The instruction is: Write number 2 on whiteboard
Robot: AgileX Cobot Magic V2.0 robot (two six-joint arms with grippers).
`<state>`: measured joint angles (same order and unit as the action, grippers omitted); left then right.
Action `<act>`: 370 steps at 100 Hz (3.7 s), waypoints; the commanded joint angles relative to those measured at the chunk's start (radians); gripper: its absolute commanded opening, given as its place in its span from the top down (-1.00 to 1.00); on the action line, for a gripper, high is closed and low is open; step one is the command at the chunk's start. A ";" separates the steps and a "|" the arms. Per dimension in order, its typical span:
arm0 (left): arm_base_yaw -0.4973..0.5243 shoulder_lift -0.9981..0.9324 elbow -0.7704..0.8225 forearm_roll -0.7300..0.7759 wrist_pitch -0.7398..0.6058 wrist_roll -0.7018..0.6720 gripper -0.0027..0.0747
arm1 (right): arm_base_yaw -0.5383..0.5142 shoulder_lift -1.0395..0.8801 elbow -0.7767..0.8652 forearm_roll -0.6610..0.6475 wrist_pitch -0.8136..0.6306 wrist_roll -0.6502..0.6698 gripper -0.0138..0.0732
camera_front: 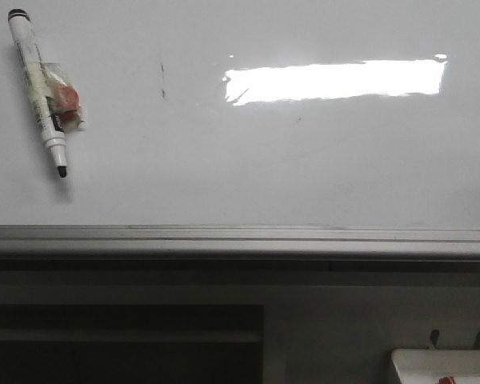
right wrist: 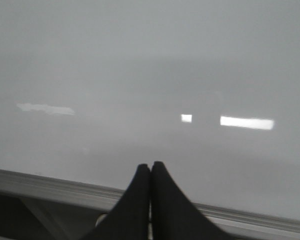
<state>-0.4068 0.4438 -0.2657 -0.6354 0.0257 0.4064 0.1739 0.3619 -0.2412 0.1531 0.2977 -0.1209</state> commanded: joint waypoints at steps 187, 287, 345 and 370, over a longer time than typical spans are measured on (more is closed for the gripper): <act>-0.516 0.732 -0.153 -0.295 -0.589 -0.024 0.98 | 0.035 0.013 -0.035 0.008 -0.069 -0.017 0.85; -0.570 0.631 -0.153 0.918 -0.264 -0.017 0.98 | 0.817 0.481 -0.275 0.051 -0.251 -0.188 -0.26; -0.570 0.631 -0.153 0.973 -0.294 -0.017 0.98 | 0.822 0.613 -0.375 0.051 -0.207 -0.188 0.75; -0.570 0.631 -0.153 0.967 -0.302 -0.017 0.84 | 0.822 0.613 -0.375 0.053 -0.212 -0.188 0.85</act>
<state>-0.9684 1.0933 -0.3881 0.3486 -0.1815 0.4001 0.9987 0.9791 -0.5859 0.2150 0.1487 -0.2982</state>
